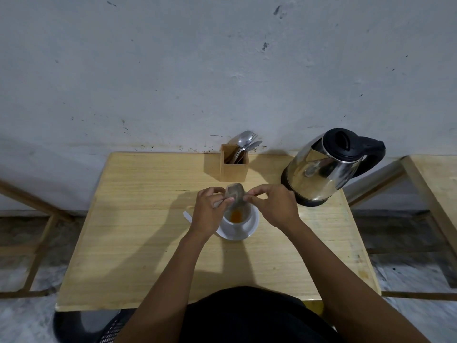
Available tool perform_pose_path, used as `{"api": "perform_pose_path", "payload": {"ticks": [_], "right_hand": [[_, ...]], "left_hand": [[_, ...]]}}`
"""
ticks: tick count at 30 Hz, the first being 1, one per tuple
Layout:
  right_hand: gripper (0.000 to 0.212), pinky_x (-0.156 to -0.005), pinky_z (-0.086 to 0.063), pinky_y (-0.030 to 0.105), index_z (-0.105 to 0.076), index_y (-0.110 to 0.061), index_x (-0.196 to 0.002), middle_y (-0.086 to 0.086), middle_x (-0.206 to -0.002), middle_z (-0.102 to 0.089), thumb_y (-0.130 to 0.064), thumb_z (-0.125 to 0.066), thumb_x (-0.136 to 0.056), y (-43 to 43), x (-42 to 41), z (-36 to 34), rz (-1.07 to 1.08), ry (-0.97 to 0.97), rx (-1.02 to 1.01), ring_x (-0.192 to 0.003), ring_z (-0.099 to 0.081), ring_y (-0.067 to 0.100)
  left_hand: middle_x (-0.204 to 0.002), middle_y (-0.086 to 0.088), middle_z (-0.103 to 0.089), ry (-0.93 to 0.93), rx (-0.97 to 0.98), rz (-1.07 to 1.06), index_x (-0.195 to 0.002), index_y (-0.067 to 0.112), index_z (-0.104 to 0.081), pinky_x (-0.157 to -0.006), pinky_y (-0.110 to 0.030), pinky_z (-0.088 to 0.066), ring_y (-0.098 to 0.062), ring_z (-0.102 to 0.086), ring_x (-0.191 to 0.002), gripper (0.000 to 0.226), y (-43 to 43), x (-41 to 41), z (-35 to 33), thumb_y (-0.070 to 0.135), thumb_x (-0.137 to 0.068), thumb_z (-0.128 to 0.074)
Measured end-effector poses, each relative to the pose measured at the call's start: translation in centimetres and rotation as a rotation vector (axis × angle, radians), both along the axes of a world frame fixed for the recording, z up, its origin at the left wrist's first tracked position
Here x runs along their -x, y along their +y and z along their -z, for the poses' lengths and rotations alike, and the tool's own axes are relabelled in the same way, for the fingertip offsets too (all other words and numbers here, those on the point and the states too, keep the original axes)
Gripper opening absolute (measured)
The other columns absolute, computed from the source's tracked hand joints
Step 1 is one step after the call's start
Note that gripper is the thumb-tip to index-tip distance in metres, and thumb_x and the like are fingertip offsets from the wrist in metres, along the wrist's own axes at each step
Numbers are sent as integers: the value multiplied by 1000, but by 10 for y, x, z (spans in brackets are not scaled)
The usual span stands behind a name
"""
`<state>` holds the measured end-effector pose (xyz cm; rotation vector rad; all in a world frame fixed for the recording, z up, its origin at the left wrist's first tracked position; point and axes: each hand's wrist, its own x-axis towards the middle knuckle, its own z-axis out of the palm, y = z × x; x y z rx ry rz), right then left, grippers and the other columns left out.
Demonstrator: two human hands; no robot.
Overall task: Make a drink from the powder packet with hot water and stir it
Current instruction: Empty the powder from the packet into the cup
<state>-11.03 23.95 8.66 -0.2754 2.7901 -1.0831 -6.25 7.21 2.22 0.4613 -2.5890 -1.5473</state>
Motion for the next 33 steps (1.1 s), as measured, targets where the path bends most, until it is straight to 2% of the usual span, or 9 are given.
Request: {"api": "perform_pose_path", "payload": {"ticks": [7,12,16,18,21,24,26,29,33], "right_hand": [[5,-83,-49,28,-77,-34,-83,-26,-77,-67,-38,-75,-81,5,-2,1,2,45,-24,-74,-56,-8],[6,-64,-40,19,-77,-34,-85,-31,-65,-57,-39,-76,-81,8,-6,-2,-51,45,-69,-61,-52,-11],[2,-64,-40,23,-75,-31,-83,-36,-59,-54,-33,-76,-82,15,-6,0,-40,108,-12,-58,-53,-2],[3,-65,-41,28,-73,-31,-83,-32,-65,-55,-31,-76,-82,19,-9,4,-75,155,-8,-58,-51,6],[8,-69,-45,34,-72,-26,-84,-24,-76,-62,-23,-78,-81,24,-17,13,-131,352,16,-64,-51,7],[9,-74,-37,26,-72,-22,-85,-12,-84,-70,-17,-77,-81,23,-26,22,-186,540,-4,-72,-55,7],[6,-75,-36,24,-72,-20,-84,-8,-84,-71,-14,-73,-81,20,-31,25,-250,654,2,-77,-59,10],[5,-76,-39,27,-72,-17,-80,-5,-81,-72,-13,-70,-82,12,-38,27,-362,761,18,-79,-62,14],[1,-71,-45,34,-70,-21,-84,-7,-88,-69,-21,-69,-84,3,-41,35,-451,680,-23,-83,-62,17]], "left_hand": [[-105,5,-62,-9,-29,-10,-93,11,-75,-94,-33,-42,-20,-47,-115,20,-1,0,0,26,-84,-68],[-108,-3,-64,-3,-31,23,-93,7,-75,-90,-31,-44,-19,-52,-110,21,2,-1,1,25,-84,-67],[-117,-1,-58,-35,-160,14,-99,8,-71,-76,-11,-42,-8,-55,-105,28,-1,-6,-7,31,-85,-66],[-119,2,-57,-39,-245,-43,-109,17,-67,-77,-19,-45,-3,-54,-103,29,-7,-12,-18,36,-89,-59],[-111,2,-64,-181,-364,-221,-112,20,-65,-78,-34,-49,-12,-58,-93,46,-21,-16,-34,54,-92,-42],[-90,-4,-72,-439,-540,-159,-102,14,-70,-70,-34,-48,-20,-59,-74,63,-37,-18,-48,66,-86,-40],[-85,-7,-72,-504,-636,-28,-99,11,-69,-69,-35,-47,-20,-57,-68,59,-40,-23,-53,64,-82,-52],[-77,-7,-66,-425,-728,0,-93,10,-70,-63,-32,-48,-19,-56,-64,32,-38,-31,-55,40,-84,-65],[-69,-7,-61,-350,-670,-55,-75,13,-66,-69,-34,-48,-22,-55,-66,20,-43,-39,-47,29,-87,-64]]}}
